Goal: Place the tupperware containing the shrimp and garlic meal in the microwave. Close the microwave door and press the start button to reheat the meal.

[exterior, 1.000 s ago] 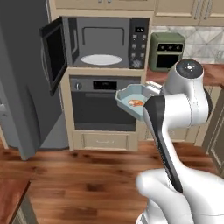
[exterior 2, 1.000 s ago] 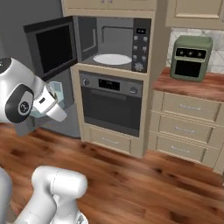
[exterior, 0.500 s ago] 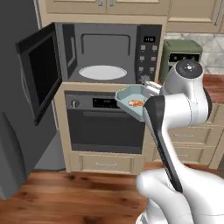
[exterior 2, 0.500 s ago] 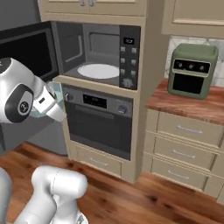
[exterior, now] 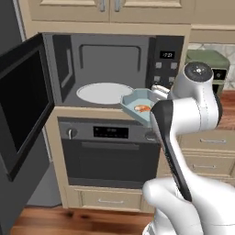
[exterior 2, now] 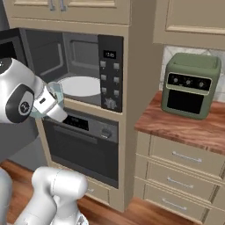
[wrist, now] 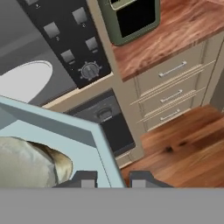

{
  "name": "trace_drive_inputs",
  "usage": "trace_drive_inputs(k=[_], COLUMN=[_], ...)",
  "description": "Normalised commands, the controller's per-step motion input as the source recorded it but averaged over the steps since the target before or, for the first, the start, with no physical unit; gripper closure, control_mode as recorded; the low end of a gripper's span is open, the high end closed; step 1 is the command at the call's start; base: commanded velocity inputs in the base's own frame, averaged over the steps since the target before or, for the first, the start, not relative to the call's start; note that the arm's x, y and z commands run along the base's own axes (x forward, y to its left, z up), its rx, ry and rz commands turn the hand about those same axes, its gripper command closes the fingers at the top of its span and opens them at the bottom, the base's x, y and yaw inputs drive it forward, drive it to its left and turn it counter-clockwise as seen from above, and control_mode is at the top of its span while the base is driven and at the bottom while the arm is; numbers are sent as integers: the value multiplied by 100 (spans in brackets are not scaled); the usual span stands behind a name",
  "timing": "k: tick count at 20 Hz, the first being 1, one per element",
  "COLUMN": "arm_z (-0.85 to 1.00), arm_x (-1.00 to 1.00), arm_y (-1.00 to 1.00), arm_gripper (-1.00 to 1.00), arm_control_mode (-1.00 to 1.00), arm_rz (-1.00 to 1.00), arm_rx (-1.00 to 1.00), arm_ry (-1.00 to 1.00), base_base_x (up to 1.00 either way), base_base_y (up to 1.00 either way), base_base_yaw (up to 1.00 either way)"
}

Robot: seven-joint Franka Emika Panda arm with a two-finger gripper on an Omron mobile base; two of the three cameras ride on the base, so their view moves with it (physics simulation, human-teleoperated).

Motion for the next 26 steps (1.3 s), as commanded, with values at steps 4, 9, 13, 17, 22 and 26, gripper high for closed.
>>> trace_drive_inputs(k=[4,9,13,17,22,26], arm_z=[0,0,0,0,0,0], arm_x=[0,0,0,0,0,0], arm_y=[0,0,0,0,0,0], arm_gripper=[100,100,100,100,100,100], arm_control_mode=[100,100,100,100,100,100], arm_rz=[0,0,0,0,0,0], arm_rx=[0,0,0,0,0,0], arm_ry=[0,0,0,0,0,0], base_base_x=[47,16,15,16,10,22], base_base_y=[40,59,45,24,17,11], base_base_yaw=[0,0,1,1,1,9])
